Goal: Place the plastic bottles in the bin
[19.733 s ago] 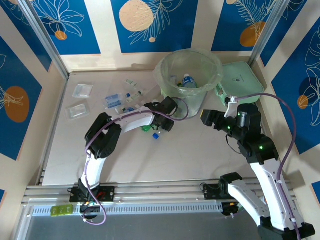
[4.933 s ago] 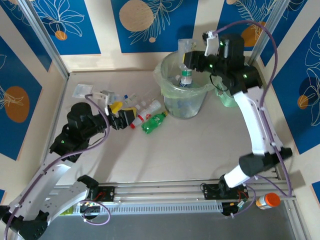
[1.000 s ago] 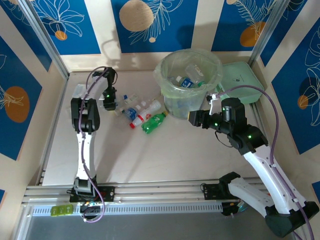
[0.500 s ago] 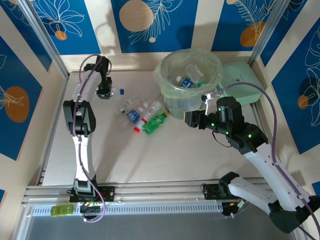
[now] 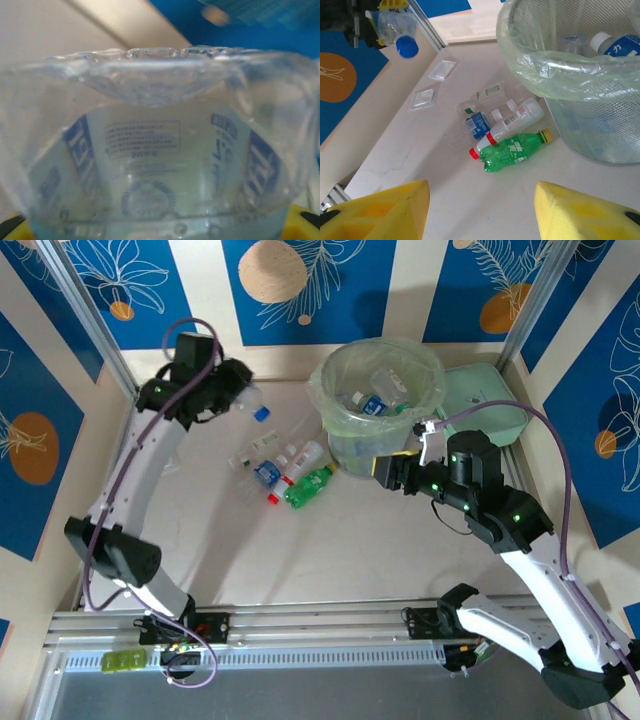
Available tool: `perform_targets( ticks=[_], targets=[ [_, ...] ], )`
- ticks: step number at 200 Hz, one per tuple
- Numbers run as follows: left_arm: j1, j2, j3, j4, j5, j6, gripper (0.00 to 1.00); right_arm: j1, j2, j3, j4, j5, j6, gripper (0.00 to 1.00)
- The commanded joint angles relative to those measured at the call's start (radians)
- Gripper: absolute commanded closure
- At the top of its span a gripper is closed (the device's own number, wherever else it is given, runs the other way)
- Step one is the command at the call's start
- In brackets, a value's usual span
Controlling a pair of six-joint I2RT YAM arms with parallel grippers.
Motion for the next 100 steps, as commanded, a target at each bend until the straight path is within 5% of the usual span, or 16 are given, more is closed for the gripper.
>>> perform_targets(
  ticks=[1,39,63,81,100],
  targets=[
    [-0.112,-0.105,-0.091,0.203,0.178,0.401,0.57,-0.025,0.011,0.04,0.019,-0.051,0.024,0.42],
    [-0.228,-0.243,-0.262,0.361,0.372,0.696,0.56,-0.039,-0.024,0.077,0.011,0.044,-0.007,0.43],
    [-0.265,-0.309,-0.338,0.381,0.383,0.821,0.57,-0.051,-0.06,0.111,0.007,0.061,-0.037,0.43],
    [-0.304,-0.353,-0.394,0.403,0.363,0.92,0.57,-0.067,-0.06,0.149,-0.006,-0.007,-0.052,0.42],
    [-0.335,-0.388,-0.469,0.458,0.501,1.047,0.55,-0.076,-0.034,0.191,-0.003,-0.166,-0.058,0.4]
  ],
)
